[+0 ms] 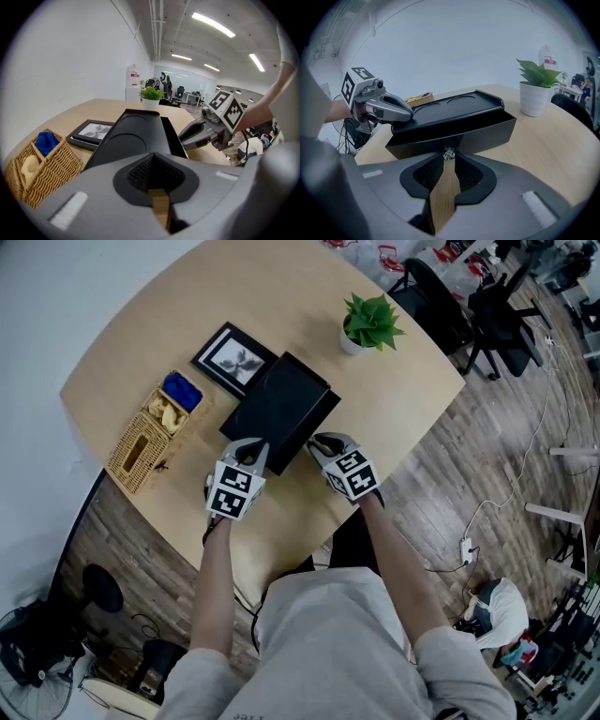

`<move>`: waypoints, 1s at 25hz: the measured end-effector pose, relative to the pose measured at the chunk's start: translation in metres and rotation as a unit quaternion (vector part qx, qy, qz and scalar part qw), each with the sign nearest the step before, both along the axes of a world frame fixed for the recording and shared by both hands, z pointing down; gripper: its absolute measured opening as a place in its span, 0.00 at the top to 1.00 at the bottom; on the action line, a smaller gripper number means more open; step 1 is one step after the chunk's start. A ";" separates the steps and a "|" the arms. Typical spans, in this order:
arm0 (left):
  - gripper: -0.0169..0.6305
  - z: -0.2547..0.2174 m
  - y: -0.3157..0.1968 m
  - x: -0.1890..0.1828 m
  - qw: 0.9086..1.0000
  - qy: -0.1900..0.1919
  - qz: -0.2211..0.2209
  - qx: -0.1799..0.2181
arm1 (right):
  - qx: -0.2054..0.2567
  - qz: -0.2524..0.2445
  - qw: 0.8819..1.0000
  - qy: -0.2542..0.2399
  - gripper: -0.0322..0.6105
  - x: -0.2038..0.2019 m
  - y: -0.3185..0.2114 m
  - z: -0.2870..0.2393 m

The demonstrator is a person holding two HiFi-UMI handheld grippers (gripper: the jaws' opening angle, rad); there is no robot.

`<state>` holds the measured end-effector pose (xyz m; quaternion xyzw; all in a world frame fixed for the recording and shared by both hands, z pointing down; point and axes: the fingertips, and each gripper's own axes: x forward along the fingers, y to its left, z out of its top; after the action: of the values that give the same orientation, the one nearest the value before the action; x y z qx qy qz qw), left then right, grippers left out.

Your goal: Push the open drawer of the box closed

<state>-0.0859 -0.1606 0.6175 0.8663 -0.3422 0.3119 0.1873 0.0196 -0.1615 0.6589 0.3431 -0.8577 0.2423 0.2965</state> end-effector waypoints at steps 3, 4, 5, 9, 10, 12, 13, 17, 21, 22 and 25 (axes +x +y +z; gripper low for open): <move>0.89 0.000 0.000 0.000 1.000 0.000 0.000 0.000 | 0.000 -0.001 1.000 -0.001 0.84 -0.002 -0.002 -0.001; 0.89 0.000 0.000 0.000 1.000 0.001 0.000 0.000 | 0.000 -0.001 1.000 -0.002 0.84 -0.003 -0.002 -0.001; 0.89 -0.001 0.000 0.000 1.000 0.001 0.000 0.000 | 0.000 -0.001 1.000 -0.003 0.84 -0.004 -0.003 -0.001; 0.89 -0.001 0.000 0.000 1.000 0.000 0.001 0.000 | 0.000 -0.002 1.000 -0.004 0.84 -0.006 -0.005 -0.001; 0.89 -0.001 0.000 0.000 1.000 0.001 0.001 0.000 | 0.001 -0.003 1.000 -0.004 0.84 -0.007 -0.006 -0.001; 0.89 -0.001 0.000 0.000 1.000 0.001 0.000 0.000 | 0.001 -0.003 1.000 -0.005 0.84 -0.008 -0.007 -0.001; 0.89 -0.001 0.000 0.000 1.000 0.001 0.000 0.001 | 0.001 -0.003 1.000 -0.006 0.84 -0.008 -0.007 -0.001; 0.89 -0.001 0.000 0.000 1.000 0.000 0.000 0.001 | 0.000 -0.005 1.000 -0.005 0.84 -0.011 -0.010 -0.001; 0.89 0.000 -0.001 0.000 1.000 0.001 0.001 0.001 | -0.001 -0.007 1.000 -0.004 0.84 -0.014 -0.013 0.000; 0.89 0.000 0.000 0.000 1.000 0.001 0.001 0.000 | -0.001 -0.008 1.000 -0.004 0.84 -0.015 -0.014 0.000; 0.89 -0.001 0.001 0.001 1.000 0.002 0.003 -0.003 | -0.001 -0.009 1.000 -0.004 0.84 -0.016 -0.015 -0.001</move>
<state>-0.0850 -0.1599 0.6167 0.8674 -0.3379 0.3123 0.1897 0.0038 -0.1760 0.6580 0.3345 -0.8617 0.2417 0.2952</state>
